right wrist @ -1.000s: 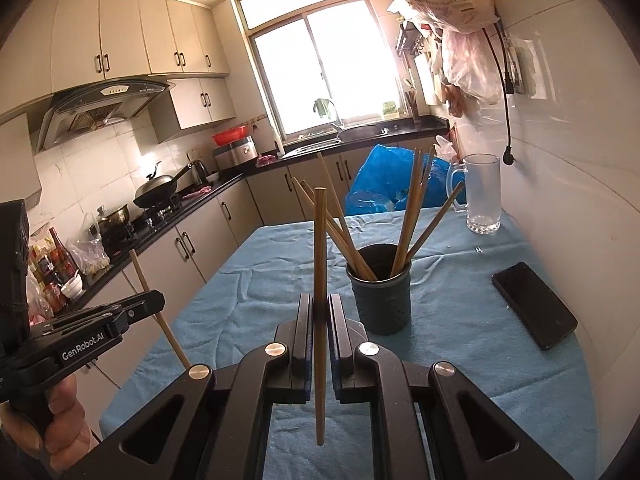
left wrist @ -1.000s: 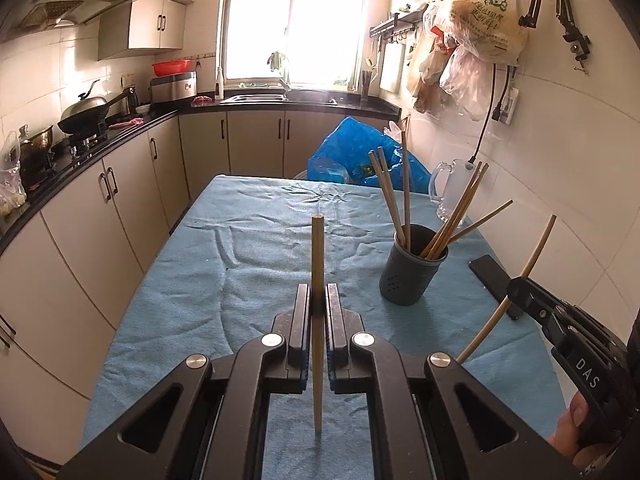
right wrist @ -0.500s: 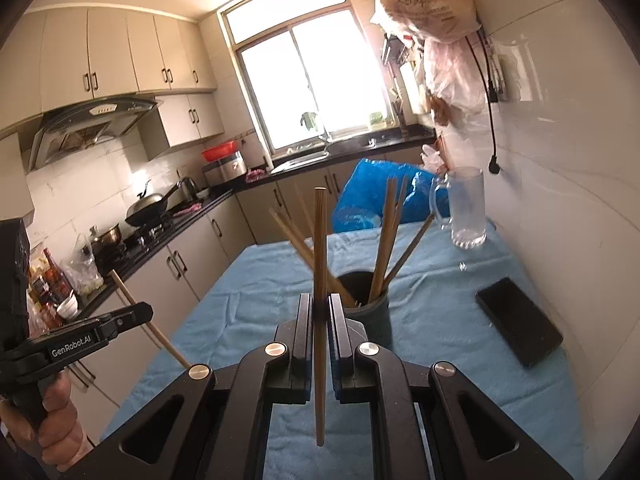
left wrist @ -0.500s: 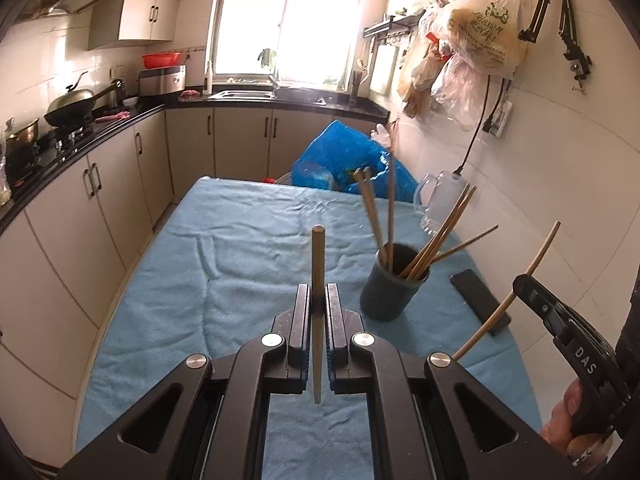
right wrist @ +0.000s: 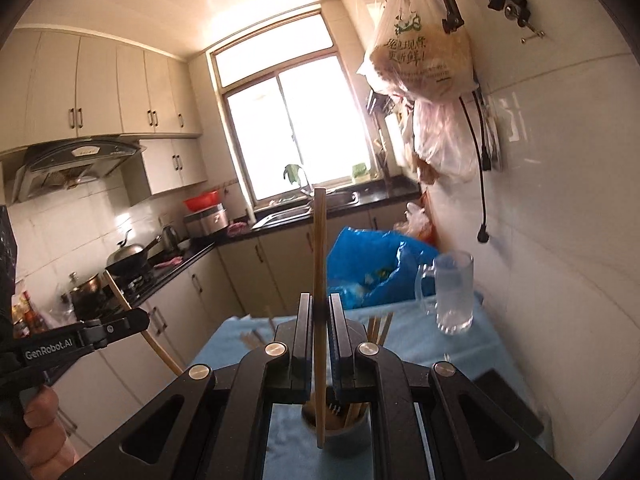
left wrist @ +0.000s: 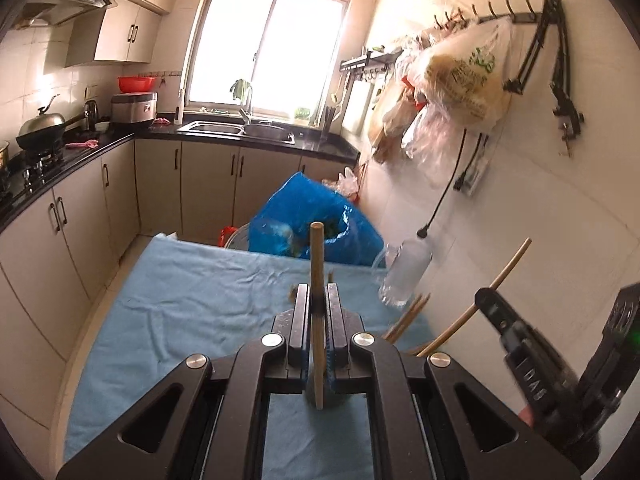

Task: Organize utensils
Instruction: 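Lower both chopsticks into the black cup, then open both tools to release the chopsticks into the cup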

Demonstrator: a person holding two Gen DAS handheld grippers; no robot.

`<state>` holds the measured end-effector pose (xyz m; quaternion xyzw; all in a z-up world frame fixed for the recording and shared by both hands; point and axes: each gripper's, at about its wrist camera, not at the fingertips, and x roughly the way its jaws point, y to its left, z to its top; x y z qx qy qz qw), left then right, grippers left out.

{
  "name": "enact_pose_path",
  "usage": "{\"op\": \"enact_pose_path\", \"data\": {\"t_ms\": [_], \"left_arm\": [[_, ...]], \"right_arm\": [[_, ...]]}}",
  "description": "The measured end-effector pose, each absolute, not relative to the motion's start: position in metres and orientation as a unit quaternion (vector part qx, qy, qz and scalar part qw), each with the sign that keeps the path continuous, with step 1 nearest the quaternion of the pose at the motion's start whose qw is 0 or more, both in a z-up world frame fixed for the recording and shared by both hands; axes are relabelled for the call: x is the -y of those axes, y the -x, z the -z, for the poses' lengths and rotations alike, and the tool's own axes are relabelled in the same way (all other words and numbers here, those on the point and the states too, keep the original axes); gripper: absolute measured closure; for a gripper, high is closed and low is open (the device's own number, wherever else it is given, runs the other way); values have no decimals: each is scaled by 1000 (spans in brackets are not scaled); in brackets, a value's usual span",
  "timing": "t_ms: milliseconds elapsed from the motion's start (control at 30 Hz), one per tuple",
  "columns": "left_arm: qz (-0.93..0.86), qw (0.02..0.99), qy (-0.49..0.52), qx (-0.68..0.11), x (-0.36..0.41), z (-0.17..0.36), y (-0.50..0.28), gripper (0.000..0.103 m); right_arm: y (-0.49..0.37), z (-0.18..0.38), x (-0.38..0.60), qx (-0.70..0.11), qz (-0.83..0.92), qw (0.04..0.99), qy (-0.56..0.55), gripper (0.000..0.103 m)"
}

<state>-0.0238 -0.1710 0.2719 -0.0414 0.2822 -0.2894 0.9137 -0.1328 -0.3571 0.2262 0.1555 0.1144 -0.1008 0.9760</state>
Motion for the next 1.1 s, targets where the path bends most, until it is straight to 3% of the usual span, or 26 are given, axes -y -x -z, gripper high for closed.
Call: {"op": "enact_pose_path", "data": {"t_ms": [667,700,767,833,900,1033,1100], "left_arm": [[290,887,30,-358,211,-190,-28,96],[288,887,28,-359,210,-188,-28,96],[288,886,29,-362,207,-185,-28,95],[290,885,34,-363,202,-185,-26,90],[289,889,35,-352,196,-189,-20,72],[282,903,31,-322,178,-199,0,67],[276,909,32,-311,166,-201,14,45]], "right_arm": [[73,-167,376,-206,113,961,-149,94],[72,-165,377,-212,109,959,-154,93],[74,-166,379,-217,104,957,-162,75],[83,-170,380,-208,104,958,-168,68],[93,-177,381,-195,105,960,-169,68],[125,-190,380,-167,113,963,-179,54],[143,-190,379,-157,121,962,-187,45]]}}
